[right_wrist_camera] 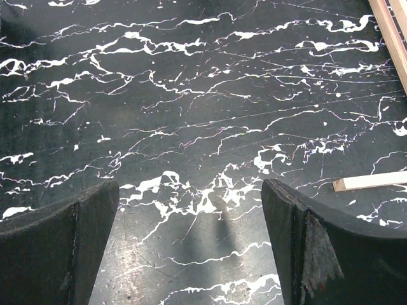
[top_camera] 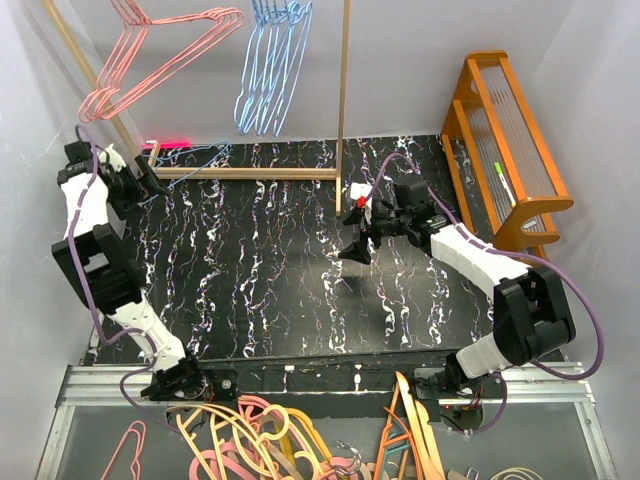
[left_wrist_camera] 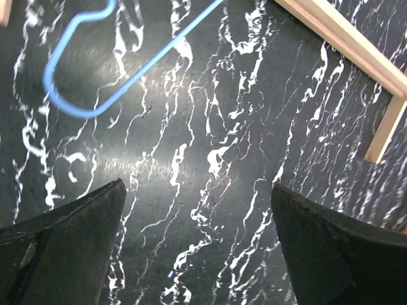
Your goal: Organize the hangers
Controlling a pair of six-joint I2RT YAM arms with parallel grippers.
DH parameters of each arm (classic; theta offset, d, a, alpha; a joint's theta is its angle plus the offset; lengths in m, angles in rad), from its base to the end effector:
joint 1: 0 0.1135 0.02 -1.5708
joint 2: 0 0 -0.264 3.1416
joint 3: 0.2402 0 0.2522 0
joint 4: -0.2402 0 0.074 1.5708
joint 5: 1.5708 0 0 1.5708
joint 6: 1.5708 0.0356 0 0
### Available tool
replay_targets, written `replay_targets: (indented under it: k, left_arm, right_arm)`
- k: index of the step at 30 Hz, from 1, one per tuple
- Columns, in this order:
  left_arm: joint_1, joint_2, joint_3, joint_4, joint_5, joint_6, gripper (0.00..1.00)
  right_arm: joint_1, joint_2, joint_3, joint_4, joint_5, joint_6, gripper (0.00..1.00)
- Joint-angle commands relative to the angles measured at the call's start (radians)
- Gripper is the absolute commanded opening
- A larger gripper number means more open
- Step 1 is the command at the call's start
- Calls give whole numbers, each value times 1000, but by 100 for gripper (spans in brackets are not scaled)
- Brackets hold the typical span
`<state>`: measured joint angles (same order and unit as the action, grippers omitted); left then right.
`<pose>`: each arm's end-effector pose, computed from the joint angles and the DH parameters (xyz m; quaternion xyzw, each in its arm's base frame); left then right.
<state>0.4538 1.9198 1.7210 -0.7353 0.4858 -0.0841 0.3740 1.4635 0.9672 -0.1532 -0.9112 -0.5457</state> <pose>0.3892 0.1714 0.2872 -0.1724 0.9087 -0.1687 0.3406 0.2802 0.1402 0.2541 -0.5323 0.6340 0.3585 0.4315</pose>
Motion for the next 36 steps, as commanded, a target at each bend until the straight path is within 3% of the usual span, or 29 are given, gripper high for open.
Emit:
replay_targets:
  k: [1, 5, 12, 14, 22, 28, 36]
  left_arm:
    - [60, -126, -90, 83, 45, -197, 97]
    - [65, -176, -181, 189, -61, -302, 97]
    - [49, -330, -513, 610, -199, -509, 97]
    - [28, -399, -652, 794, -309, -565, 97]
    - [-127, -383, -849, 1186, -572, -607, 97]
    - [-165, -309, -970, 1402, -709, -840, 97]
    - [-199, -320, -1060, 1458, -823, -966, 97]
  right_arm:
    - [16, 12, 54, 21, -4, -74, 98]
    - [23, 37, 84, -5, 2, -111, 98]
    - [31, 76, 153, -75, 20, -184, 98]
    - [32, 79, 166, -88, 30, -198, 98]
    - [36, 21, 139, -78, 100, -296, 98]
    - [33, -4, 237, -330, 225, -477, 98]
    - [39, 55, 392, -702, 340, -695, 98]
